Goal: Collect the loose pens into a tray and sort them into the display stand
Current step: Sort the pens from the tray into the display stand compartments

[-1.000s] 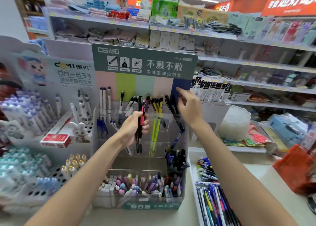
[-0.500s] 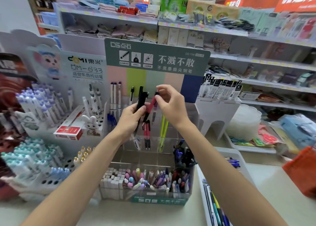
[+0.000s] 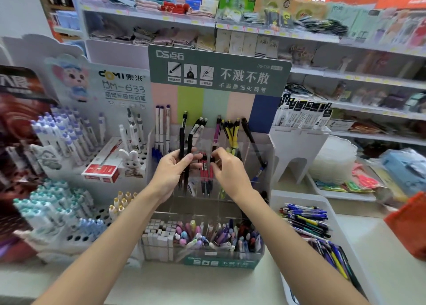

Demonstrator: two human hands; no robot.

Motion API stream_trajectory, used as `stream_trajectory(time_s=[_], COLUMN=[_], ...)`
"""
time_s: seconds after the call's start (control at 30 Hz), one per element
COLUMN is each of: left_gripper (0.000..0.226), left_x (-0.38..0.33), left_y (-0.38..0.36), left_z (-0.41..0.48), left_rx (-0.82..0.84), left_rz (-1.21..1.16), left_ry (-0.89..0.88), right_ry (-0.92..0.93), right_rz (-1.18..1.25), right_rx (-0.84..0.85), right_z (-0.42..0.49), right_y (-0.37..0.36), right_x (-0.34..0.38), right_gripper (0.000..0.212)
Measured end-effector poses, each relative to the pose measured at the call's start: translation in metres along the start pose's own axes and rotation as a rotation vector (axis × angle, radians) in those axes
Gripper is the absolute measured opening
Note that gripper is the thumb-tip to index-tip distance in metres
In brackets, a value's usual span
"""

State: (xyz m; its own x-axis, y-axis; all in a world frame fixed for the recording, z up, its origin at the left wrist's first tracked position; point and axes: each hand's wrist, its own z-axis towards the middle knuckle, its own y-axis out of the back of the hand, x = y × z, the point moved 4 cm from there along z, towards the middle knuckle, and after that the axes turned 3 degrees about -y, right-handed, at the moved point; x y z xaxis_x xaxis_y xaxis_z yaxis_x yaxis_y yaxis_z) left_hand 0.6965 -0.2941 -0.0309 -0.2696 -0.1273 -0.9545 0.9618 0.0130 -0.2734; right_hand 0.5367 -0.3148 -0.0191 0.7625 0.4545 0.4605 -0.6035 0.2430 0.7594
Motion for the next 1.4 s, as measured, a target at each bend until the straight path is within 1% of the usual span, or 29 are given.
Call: stream_trajectory(time_s=[0.1,0.17,0.23,0.27,0.3,0.4,0.5,0.53,0.57,0.6,0.7,0.73,0.77,0.83,0.9,0.97,1.03,1.07,1.1,1.13,1.2,1.27,1.33,1.4], left_gripper=[0.021,0.020,0.020,0.019,0.019,0.019,0.020,0.020,0.020,0.021,0.021,0.022,0.022,0.022,0.029,0.039,0.039,0.036,0.032,0.028,0.023,0.022,0.021,0.021], left_x=[0.000,-0.001,-0.004,-0.005,-0.006,-0.015,-0.020,-0.021,-0.021,-0.022,-0.021,-0.020,-0.020,-0.018,-0.015,-0.014,-0.016,-0.017,-0.017,-0.016,-0.014,-0.013,-0.012,-0.012], left_y=[0.003,0.000,-0.010,-0.018,-0.026,-0.051,-0.072,-0.078,-0.082,-0.084,-0.087,-0.088,-0.089,-0.094,-0.100,-0.103,-0.103,-0.102,-0.102,-0.101,-0.103,-0.110,-0.120,-0.128], left_z=[-0.001,0.001,0.002,0.003,0.004,0.011,0.021,0.024,0.027,0.030,0.039,0.041,0.043,0.045,0.044,0.041,0.038,0.037,0.036,0.036,0.035,0.034,0.032,0.029], left_rx=[-0.001,0.020,0.073,0.100,0.122,0.177,0.206,0.204,0.193,0.180,0.130,0.121,0.113,0.112,0.117,0.120,0.130,0.140,0.145,0.147,0.155,0.183,0.242,0.283], left_rz=[-0.009,0.017,0.058,0.065,0.058,0.035,0.034,0.027,0.021,0.014,0.068,0.100,0.130,0.140,0.063,-0.024,-0.015,0.004,0.019,0.020,0.009,0.021,0.070,0.099], left_ry=[0.018,0.006,-0.011,-0.012,-0.008,-0.020,-0.035,-0.044,-0.051,-0.052,-0.047,-0.056,-0.073,-0.080,-0.016,0.043,0.028,0.011,0.003,0.000,-0.003,-0.013,-0.031,-0.044], right_ry=[0.054,0.048,-0.011,-0.030,-0.032,-0.024,-0.089,-0.100,-0.102,-0.099,-0.070,-0.051,-0.037,-0.017,-0.024,-0.072,-0.109,-0.114,-0.106,-0.101,-0.112,-0.088,-0.036,0.015], right_rz=[0.022,0.164,0.344,0.391,0.392,0.388,0.426,0.428,0.430,0.429,0.338,0.287,0.233,0.139,0.072,0.038,0.026,0.026,0.036,0.069,0.191,0.277,0.270,0.243], right_rx=[-0.139,-0.205,-0.155,-0.122,-0.112,-0.162,-0.114,-0.134,-0.194,-0.294,-0.642,-0.703,-0.721,-0.650,-0.485,-0.307,-0.175,-0.149,-0.169,-0.224,-0.316,-0.283,-0.211,-0.213], right_z=[0.003,0.009,0.019,0.023,0.027,0.036,0.047,0.050,0.052,0.054,0.053,0.054,0.055,0.059,0.061,0.059,0.054,0.052,0.049,0.048,0.045,0.045,0.044,0.042], right_y=[0.014,0.029,0.037,0.040,0.042,0.059,0.081,0.090,0.101,0.115,0.164,0.175,0.181,0.177,0.159,0.140,0.126,0.121,0.120,0.122,0.128,0.128,0.120,0.117], right_x=[0.005,0.015,0.026,0.031,0.034,0.031,0.019,0.015,0.009,0.004,-0.012,-0.018,-0.022,-0.030,-0.039,-0.046,-0.053,-0.054,-0.055,-0.055,-0.049,-0.034,-0.019,-0.011], right_gripper=[0.029,0.029,0.031,0.032,0.032,0.026,0.022,0.021,0.021,0.020,0.019,0.020,0.021,0.022,0.025,0.029,0.035,0.039,0.042,0.043,0.039,0.038,0.044,0.043])
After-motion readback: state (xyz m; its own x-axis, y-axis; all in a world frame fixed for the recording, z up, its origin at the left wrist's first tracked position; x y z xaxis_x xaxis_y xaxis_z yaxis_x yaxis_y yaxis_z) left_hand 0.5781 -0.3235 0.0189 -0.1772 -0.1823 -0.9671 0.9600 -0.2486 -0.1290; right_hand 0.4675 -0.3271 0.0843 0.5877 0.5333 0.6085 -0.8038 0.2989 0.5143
